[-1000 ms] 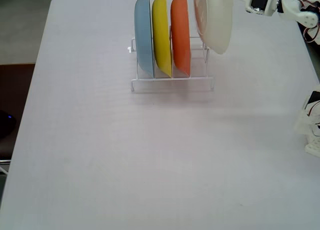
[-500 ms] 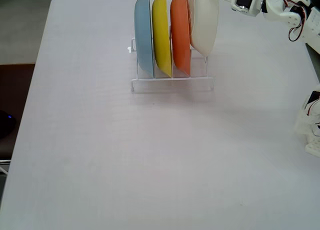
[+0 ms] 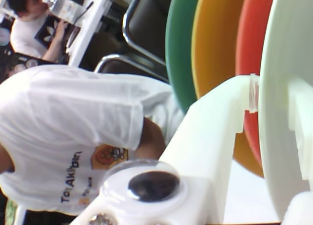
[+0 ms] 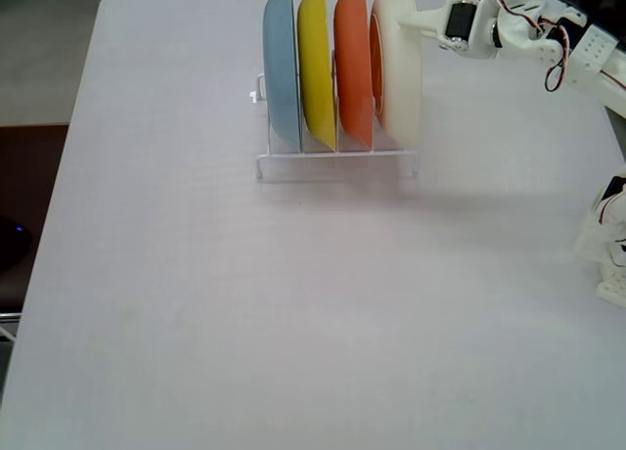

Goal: Can you put the plate away?

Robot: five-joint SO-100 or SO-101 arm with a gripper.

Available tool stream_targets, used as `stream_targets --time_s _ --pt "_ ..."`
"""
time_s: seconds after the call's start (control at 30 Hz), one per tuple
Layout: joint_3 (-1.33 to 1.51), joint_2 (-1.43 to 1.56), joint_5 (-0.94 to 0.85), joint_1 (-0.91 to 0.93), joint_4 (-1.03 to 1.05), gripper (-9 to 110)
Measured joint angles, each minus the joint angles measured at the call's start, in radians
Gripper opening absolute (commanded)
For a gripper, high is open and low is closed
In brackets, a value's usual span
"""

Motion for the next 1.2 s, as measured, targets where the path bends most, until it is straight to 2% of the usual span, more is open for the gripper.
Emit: stream_targets --time_s 0.13,0.27,0.5,0.87,1.2 --pt "0.002 -0.009 0.021 0.011 0.0 2" --pt "0.002 -0.012 0.063 0.025 0.006 17" --pt "0.002 -0.026 0.158 0.038 0.064 31" --pt "0.043 -0.011 0.258 0.037 0.166 37" --pt "0.245 0.288 0.413 -0.095 0.265 43"
